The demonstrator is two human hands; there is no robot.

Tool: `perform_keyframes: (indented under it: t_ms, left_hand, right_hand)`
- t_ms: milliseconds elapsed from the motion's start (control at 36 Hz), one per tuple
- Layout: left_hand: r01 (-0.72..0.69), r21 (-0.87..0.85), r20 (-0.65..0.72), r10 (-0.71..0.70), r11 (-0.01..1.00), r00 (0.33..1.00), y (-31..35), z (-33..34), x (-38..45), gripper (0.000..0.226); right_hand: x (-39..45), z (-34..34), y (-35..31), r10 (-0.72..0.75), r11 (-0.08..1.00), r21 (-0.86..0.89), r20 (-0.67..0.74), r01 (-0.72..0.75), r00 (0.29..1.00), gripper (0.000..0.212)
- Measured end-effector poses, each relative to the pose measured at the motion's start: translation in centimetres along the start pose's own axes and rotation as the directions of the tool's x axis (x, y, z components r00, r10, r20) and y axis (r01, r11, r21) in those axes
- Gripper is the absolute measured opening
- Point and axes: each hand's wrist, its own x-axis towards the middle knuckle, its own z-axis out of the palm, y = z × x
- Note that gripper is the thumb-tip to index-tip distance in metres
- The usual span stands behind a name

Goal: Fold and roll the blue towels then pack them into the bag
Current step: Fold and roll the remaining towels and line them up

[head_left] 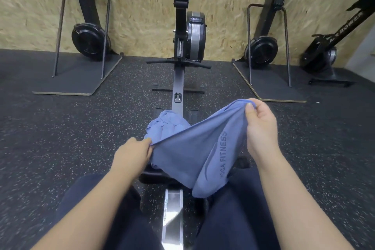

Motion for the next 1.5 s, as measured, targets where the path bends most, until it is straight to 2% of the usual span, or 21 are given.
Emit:
perform_keyframes:
  t_ms: [167, 306, 500, 778, 889, 944, 1056, 1194, 1361, 1500]
  left_hand:
    - [0.009, 0.007, -0.132, -0.008, 1.0, 0.991, -1.0, -0.9, 0.4, 0.03]
    - [0.082, -0.174, -0.267, -0.127, 0.981, 0.955, -1.9, -2.2, 1.2, 0.032]
    - [0.089, -0.128, -0.382, -0.132, 0.988, 0.915, -3.3, -3.9, 1.6, 0.03]
    - [0.075, -0.167, -0.468, -0.146, 0.983, 0.871, -3.6, -4.2, 1.4, 0.014]
    - [-0.026, -0.26, -0.498, -0.111, 0.965, 0.86, -3.6, -4.1, 1.4, 0.006]
    - [-0.102, -0.279, -0.487, -0.049, 0.955, 0.872, -3.7, -3.9, 1.7, 0.004]
    - [-0.132, -0.427, -0.377, -0.043, 0.895, 0.925, -3.4, -3.7, 1.9, 0.009]
    - [-0.061, -0.539, -0.342, -0.152, 0.84, 0.927, -3.1, -3.3, 1.8, 0.008]
    - [0.042, -0.691, -0.28, -0.32, 0.722, 0.905, -2.5, -4.1, 2.5, 0.013]
    - [-0.024, -0.758, -0.348, -0.373, 0.652, 0.86, -1.9, -5.3, 2.5, 0.009]
  right_hand:
    - [1.0, -1.5, 1.5, -0.031, 0.986, -0.163, -0.038, 0.025, 0.999, 0.025]
    - [1.0, -2.4, 2.1, -0.089, 0.933, -0.35, -0.012, 0.079, 0.996, 0.02]
    - [1.5, -2.8, 2.8, -0.154, 0.825, -0.546, 0.023, 0.142, 0.988, 0.017]
    - [0.9, -2.4, 3.7, -0.148, 0.881, -0.459, -0.033, 0.116, 0.988, 0.015]
    - [1.1, -2.3, 4.3, -0.125, 0.887, -0.455, -0.068, 0.08, 0.99, 0.016]
    - [1.2, -2.2, 4.5, -0.129, 0.887, -0.456, -0.093, 0.072, 0.987, 0.015]
    - [1.0, -1.9, 4.2, -0.093, 0.905, -0.424, -0.11, 0.038, 0.99, 0.013]
    - [1.1, -1.6, 4.3, -0.084, 0.874, -0.486, -0.095, 0.028, 0.992, 0.012]
    - [2.3, -0.6, 3.8, -0.102, 0.833, -0.551, -0.081, 0.04, 0.992, 0.019]
    - [3.8, 0.4, 2.5, -0.135, 0.869, -0.485, -0.037, 0.101, 0.99, 0.015]
